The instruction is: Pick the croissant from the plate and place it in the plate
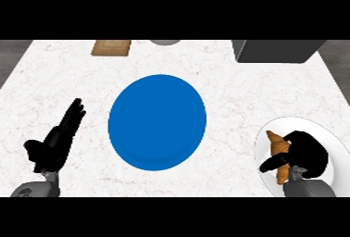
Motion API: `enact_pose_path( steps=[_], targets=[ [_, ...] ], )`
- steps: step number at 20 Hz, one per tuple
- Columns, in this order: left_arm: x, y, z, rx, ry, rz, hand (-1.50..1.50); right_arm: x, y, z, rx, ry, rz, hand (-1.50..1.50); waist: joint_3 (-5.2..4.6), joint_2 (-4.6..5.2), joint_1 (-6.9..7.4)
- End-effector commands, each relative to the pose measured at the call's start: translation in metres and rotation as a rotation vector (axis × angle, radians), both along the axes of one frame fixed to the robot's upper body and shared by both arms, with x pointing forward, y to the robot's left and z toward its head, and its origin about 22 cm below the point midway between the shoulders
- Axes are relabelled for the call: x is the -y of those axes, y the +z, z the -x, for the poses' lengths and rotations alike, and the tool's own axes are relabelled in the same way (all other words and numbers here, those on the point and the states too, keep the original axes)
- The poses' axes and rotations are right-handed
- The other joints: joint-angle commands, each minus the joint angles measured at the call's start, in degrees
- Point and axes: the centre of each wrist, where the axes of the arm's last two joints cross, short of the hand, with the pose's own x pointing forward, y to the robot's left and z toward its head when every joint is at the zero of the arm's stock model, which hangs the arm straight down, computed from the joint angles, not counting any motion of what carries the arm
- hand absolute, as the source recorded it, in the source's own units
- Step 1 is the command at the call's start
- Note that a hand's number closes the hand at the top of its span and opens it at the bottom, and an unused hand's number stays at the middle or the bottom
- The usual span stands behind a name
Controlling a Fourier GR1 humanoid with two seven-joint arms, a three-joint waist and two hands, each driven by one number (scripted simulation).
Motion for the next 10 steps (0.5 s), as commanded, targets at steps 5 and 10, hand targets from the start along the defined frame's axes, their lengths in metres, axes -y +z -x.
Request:
enact_pose_path(
  steps=[5, 10],
  targets=[
    [-0.014, 0.002, 0.003, 0.006, 0.008, -0.008, 0.00, -0.008, -0.014, 0.035, 0.010, 0.282, -0.117, 1.50, 0.80, 0.55, -0.65],
    [0.011, -0.001, 0.003, 0.004, 0.009, 0.003, 0.00, -0.015, -0.011, 0.072, 0.090, 0.554, -0.227, 1.50, 0.83, 0.41, -0.96]
  ],
)
